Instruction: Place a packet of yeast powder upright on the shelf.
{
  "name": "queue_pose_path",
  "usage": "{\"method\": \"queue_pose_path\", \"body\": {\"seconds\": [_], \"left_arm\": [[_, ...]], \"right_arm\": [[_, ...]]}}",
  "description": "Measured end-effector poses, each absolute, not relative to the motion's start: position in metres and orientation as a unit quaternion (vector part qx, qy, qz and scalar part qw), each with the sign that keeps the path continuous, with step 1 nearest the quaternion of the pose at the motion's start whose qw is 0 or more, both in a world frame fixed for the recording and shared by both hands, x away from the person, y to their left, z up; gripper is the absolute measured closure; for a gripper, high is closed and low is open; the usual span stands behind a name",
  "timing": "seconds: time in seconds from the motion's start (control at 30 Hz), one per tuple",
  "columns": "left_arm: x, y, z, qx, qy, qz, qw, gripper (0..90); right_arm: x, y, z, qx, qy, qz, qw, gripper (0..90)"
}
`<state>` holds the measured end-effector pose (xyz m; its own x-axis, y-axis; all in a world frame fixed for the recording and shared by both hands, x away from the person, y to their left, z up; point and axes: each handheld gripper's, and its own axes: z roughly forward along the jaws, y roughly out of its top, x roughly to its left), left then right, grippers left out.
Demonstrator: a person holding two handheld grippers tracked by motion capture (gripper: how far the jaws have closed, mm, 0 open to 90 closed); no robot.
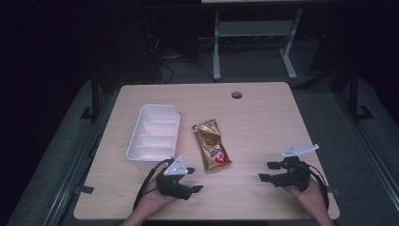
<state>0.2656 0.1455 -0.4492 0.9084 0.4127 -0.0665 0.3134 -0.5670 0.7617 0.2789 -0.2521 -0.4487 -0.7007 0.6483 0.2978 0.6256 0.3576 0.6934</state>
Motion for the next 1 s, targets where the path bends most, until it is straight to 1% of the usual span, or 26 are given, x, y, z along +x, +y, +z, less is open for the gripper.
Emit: {"method": "queue_pose_path", "body": {"seconds": [0.17, 0.2, 0.3, 0.33, 0.43, 0.47, 0.5, 0.53, 0.67, 0.87, 0.97, 1.0], "left_arm": [[0.265, 0.142, -0.451, 0.887, 0.207, 0.068, 0.408, 34.7], [0.265, 0.141, -0.451, 0.886, 0.208, 0.071, 0.407, 37.0], [0.266, 0.141, -0.450, 0.885, 0.212, 0.073, 0.408, 37.6], [0.267, 0.140, -0.450, 0.885, 0.214, 0.073, 0.407, 40.7], [0.270, 0.138, -0.450, 0.881, 0.223, 0.072, 0.410, 45.4], [0.271, 0.137, -0.449, 0.881, 0.228, 0.074, 0.408, 45.4], [0.272, 0.135, -0.448, 0.880, 0.232, 0.077, 0.408, 47.5], [0.273, 0.134, -0.448, 0.879, 0.236, 0.078, 0.408, 48.8], [0.278, 0.128, -0.446, 0.878, 0.244, 0.087, 0.402, 50.8], [0.288, 0.118, -0.442, 0.875, 0.258, 0.080, 0.402, 65.6], [0.292, 0.113, -0.440, 0.875, 0.260, 0.080, 0.401, 71.4], [0.294, 0.111, -0.440, 0.875, 0.260, 0.082, 0.400, 71.4]], "right_arm": [[0.279, -0.253, -0.450, 0.387, 0.825, 0.411, 0.011, 31.6], [0.279, -0.252, -0.449, 0.387, 0.825, 0.412, 0.014, 31.5], [0.280, -0.252, -0.448, 0.386, 0.823, 0.416, 0.013, 31.5], [0.280, -0.252, -0.447, 0.386, 0.822, 0.418, 0.013, 31.2], [0.281, -0.253, -0.446, 0.385, 0.822, 0.420, 0.010, 30.7], [0.282, -0.253, -0.445, 0.384, 0.821, 0.422, 0.007, 30.5], [0.284, -0.253, -0.444, 0.382, 0.823, 0.420, 0.004, 30.5], [0.286, -0.253, -0.442, 0.381, 0.825, 0.417, 0.010, 30.4], [0.294, -0.254, -0.435, 0.377, 0.823, 0.425, -0.005, 28.9], [0.309, -0.246, -0.427, 0.371, 0.832, 0.413, -0.003, 26.9], [0.314, -0.242, -0.425, 0.369, 0.834, 0.411, -0.005, 26.6], [0.319, -0.239, -0.423, 0.368, 0.835, 0.409, -0.005, 26.3]]}}
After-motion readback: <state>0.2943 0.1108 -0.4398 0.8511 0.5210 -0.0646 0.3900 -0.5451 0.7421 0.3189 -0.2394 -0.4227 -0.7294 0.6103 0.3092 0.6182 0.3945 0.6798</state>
